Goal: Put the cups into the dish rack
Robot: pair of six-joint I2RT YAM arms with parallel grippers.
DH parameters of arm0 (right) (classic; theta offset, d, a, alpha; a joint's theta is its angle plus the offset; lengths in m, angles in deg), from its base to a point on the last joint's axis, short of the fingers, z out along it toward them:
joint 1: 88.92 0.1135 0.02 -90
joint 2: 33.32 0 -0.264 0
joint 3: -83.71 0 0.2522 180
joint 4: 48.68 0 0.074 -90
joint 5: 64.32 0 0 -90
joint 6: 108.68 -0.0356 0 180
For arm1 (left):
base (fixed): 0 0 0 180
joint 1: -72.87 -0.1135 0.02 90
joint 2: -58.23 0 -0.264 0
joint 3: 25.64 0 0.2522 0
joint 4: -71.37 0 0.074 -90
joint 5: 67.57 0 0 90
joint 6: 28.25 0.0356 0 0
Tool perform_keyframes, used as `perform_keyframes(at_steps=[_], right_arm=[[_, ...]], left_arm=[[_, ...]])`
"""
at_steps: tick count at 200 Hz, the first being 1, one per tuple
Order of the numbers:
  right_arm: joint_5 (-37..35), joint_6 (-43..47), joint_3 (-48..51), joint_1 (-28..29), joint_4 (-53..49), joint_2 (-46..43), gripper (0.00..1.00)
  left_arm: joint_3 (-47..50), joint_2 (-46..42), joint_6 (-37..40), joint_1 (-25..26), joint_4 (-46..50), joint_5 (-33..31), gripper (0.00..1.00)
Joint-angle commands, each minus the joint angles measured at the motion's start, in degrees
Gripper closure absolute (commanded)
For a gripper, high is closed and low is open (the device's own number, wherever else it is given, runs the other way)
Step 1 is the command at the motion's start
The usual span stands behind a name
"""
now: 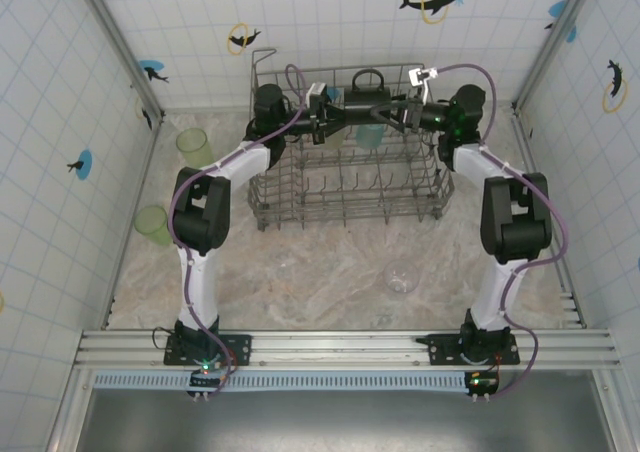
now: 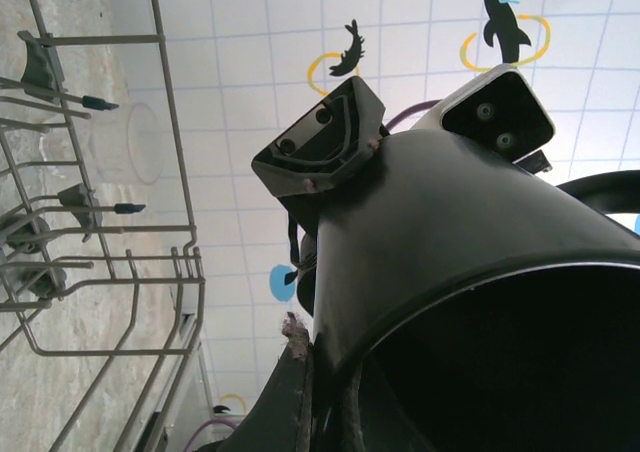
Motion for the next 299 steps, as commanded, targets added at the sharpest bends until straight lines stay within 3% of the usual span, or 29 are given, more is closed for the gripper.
perform_keyframes(at_steps=[1, 34, 74, 85, 116, 140, 196, 225, 253, 275, 299], right_arm=[[1.2, -7.2, -4.1, 0.7, 9.6, 2.3, 0.00], [1.1, -13.4, -5.7, 1.4, 14.8, 4.2, 0.08], [0.6, -18.4, -3.4, 1.2, 19.8, 3.5, 0.53], [-0.2, -18.6, -2.6, 0.8, 19.7, 2.6, 0.62], [-2.6, -17.9, -0.7, -1.6, 17.0, -0.9, 0.68], [-5.3, -10.0, -0.4, -4.2, 1.9, -5.1, 0.76], [-19.2, 17.1, -5.9, -7.6, -43.4, -14.1, 0.78], [-34.8, 27.3, -14.6, -6.3, -67.0, -13.6, 0.79], [-54.9, 35.9, -24.9, -0.4, -84.1, -9.7, 0.79], [-64.5, 38.6, -35.4, 3.8, -94.4, -4.1, 0.79], [-72.4, 39.3, -41.1, 6.9, -98.8, -0.2, 0.79]], left_arm=[[-2.7, -0.3, -0.5, -0.7, -4.7, 1.0, 1.00], [-2.6, -0.2, -0.5, -0.6, -4.9, 0.9, 1.00], [-2.6, -0.5, -0.3, -0.6, -4.8, 0.3, 1.00], [-2.7, -0.8, 0.3, -0.6, -4.5, -0.3, 0.92], [-5.0, -1.9, 4.7, -0.6, 0.6, -2.4, 0.71], [-7.2, -3.4, 10.5, -1.2, 8.4, -6.3, 0.65], [-6.2, -9.3, 20.6, -3.3, 18.7, -17.2, 0.35], [-4.2, -15.0, 29.3, -4.2, 27.8, -23.6, 0.26], [-5.3, -19.9, 37.5, -4.2, 39.1, -27.6, 0.03], [-4.1, -24.3, 45.0, -4.7, 46.8, -32.2, 0.03], [1.0, -30.2, 51.5, -5.2, 51.1, -39.0, 0.03]])
